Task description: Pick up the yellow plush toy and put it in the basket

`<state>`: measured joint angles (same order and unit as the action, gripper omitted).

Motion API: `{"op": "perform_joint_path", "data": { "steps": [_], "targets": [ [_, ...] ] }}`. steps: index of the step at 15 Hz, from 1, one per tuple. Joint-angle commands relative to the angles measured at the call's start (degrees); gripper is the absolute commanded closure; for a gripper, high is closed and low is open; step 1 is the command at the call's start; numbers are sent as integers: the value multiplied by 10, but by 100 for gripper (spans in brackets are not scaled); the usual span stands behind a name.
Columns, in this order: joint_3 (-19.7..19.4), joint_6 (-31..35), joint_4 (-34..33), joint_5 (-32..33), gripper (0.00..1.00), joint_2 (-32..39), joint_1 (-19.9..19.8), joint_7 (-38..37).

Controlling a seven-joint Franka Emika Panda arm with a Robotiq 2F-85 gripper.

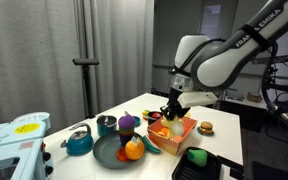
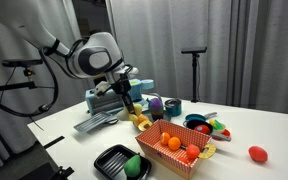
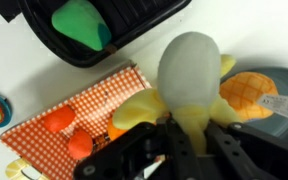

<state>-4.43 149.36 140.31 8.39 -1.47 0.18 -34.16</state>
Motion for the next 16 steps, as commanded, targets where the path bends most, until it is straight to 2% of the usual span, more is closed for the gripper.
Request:
{"op": "perform_joint_path", "data": {
  "steps": [1, 8, 16],
  "targets": [
    [1, -27, -73, -4, 97, 26, -24, -20],
    [-37, -50, -197, 6, 97, 121, -45, -88],
    [-81, -70, -253, 3, 97, 206, -34, -136]
  ]
}}
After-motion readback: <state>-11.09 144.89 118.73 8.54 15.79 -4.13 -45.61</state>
